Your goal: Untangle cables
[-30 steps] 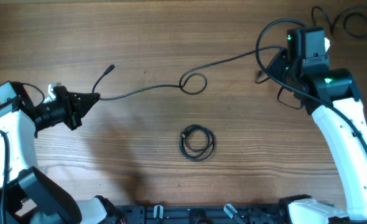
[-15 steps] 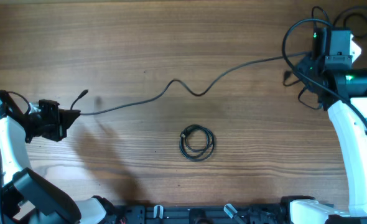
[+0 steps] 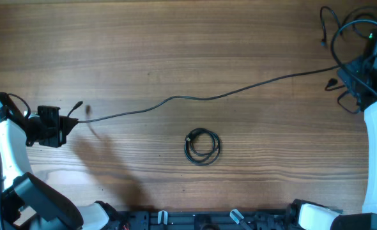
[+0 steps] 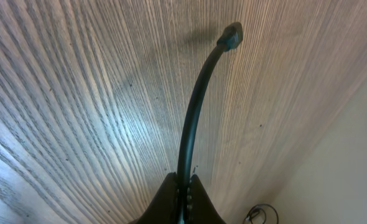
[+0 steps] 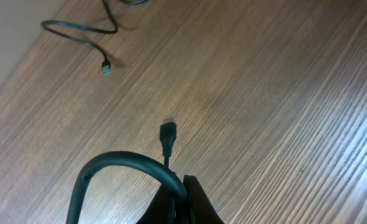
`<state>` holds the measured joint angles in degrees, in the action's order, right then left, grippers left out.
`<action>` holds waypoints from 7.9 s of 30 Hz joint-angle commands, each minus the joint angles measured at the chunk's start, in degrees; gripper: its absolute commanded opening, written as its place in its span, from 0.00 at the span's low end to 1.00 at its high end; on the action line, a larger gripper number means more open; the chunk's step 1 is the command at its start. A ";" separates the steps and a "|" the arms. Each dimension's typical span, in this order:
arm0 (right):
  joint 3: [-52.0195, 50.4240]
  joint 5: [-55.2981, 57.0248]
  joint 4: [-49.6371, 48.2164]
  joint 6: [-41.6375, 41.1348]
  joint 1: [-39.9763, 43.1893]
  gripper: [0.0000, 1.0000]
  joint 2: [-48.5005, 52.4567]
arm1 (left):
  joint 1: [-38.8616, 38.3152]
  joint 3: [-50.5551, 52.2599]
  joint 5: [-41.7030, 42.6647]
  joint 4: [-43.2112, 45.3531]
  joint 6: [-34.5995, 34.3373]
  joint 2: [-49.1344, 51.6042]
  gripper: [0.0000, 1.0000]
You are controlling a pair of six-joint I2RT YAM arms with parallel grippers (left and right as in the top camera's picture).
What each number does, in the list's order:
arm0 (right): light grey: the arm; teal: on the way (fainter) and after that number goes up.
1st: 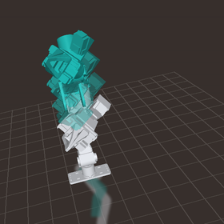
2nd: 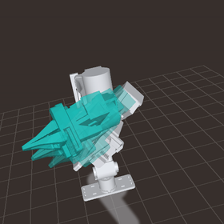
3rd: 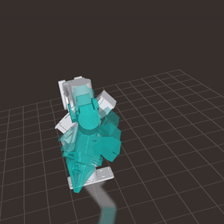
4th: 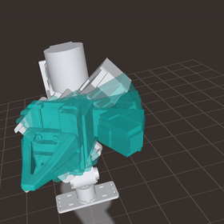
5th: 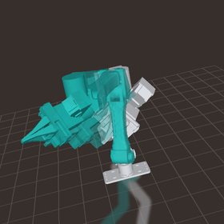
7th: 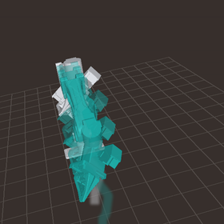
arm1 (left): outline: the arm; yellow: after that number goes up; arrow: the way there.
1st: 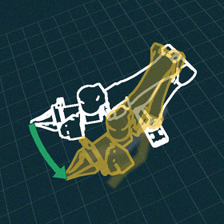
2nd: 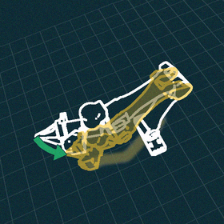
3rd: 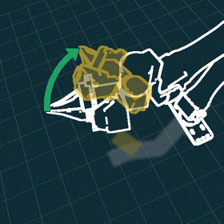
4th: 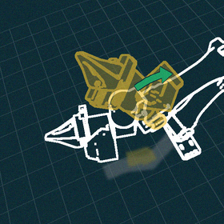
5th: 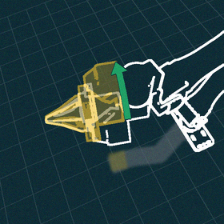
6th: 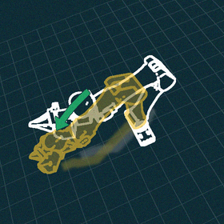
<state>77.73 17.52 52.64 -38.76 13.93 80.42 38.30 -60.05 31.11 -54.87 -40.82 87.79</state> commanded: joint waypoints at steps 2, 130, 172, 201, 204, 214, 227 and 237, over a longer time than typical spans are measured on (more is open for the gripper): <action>0.57 4.46 -0.50 -1.07 1.42 0.04 1.99 | -1.09 0.04 -3.08 0.83 -1.70 -0.79 0.04; 29.44 -30.71 -3.28 9.73 -16.87 0.04 12.92 | -46.14 0.04 -25.66 -9.49 8.41 -29.88 1.00; 28.11 -45.99 -10.10 4.50 -11.21 0.04 13.88 | -46.14 0.04 -25.66 -9.49 8.41 -29.88 1.00; 28.11 -21.31 -23.43 14.51 22.80 0.05 38.40 | -46.14 0.04 -25.66 -9.49 8.39 -29.88 1.00; 28.11 -21.64 -25.57 13.14 22.73 0.08 40.17 | -46.14 0.04 -25.66 -9.49 8.41 -29.88 1.00; 30.12 -14.01 -12.63 16.31 23.28 0.99 39.50 | -46.14 0.04 -25.66 -9.49 8.41 -29.88 1.00; 24.94 -33.22 8.50 16.28 15.45 0.98 39.28 | -46.14 0.04 -25.66 -9.49 8.41 -29.88 1.00; 11.10 -14.27 -2.14 8.00 6.56 0.88 39.39 | -46.14 0.04 -25.66 -9.49 8.41 -29.88 1.00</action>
<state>91.44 -5.65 50.83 -27.40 20.18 120.53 -7.55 -59.94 6.20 -64.34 -32.05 57.84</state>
